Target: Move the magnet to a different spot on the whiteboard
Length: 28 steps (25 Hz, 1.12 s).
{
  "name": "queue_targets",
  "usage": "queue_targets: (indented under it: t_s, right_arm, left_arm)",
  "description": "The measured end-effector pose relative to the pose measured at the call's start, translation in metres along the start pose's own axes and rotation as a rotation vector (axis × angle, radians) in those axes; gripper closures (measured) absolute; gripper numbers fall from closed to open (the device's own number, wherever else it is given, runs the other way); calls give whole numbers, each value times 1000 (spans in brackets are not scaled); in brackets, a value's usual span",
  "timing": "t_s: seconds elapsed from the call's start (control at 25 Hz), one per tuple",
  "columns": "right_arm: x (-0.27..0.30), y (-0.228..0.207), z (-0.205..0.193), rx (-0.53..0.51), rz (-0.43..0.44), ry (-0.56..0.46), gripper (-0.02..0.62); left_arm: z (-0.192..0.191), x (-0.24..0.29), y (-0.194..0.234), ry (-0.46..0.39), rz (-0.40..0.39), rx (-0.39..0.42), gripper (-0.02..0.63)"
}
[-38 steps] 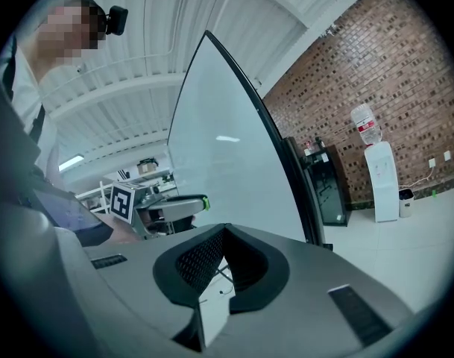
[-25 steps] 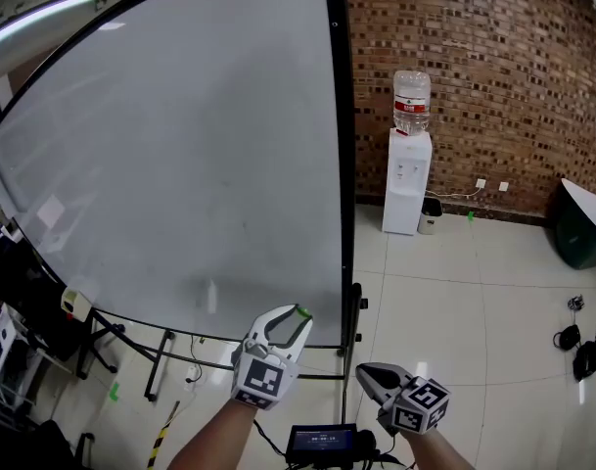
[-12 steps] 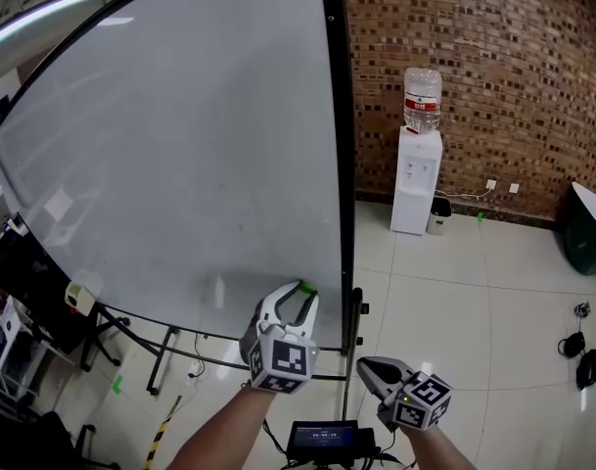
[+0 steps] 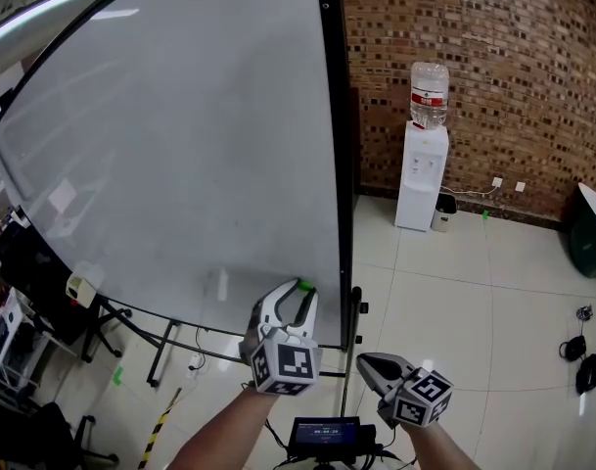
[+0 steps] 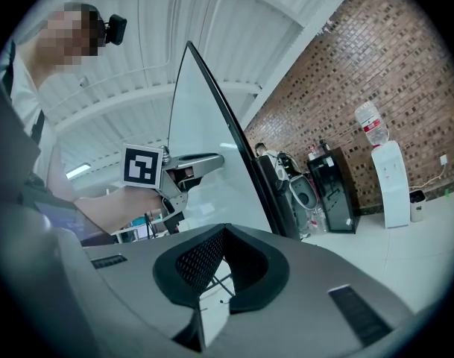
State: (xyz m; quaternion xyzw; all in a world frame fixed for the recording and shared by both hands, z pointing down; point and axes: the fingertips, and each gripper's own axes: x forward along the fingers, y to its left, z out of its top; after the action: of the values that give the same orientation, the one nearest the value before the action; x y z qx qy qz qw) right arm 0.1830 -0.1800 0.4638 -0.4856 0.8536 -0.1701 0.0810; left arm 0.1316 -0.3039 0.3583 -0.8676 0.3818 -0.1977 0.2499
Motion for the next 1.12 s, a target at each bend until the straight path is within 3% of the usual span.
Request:
queue_targets:
  t_s: [0.52,0.8,0.96,1.12]
  right_arm:
    - [-5,-8,8,-34,21,-9,574]
    - [-8,-8,11,-44,17,-8,574]
    - [-6,2,11,-48,17,-10,574]
    - [1,20,4,-44,21,-1,574]
  left_arm:
    - [-1,1,-1,0,29,14,451]
    - [-3,-14,-1,-51,23,-41,449]
    - [-19,-40,-6,-114,-67,-150,460]
    - [-62,-80,-6,-121,-136,-375,495]
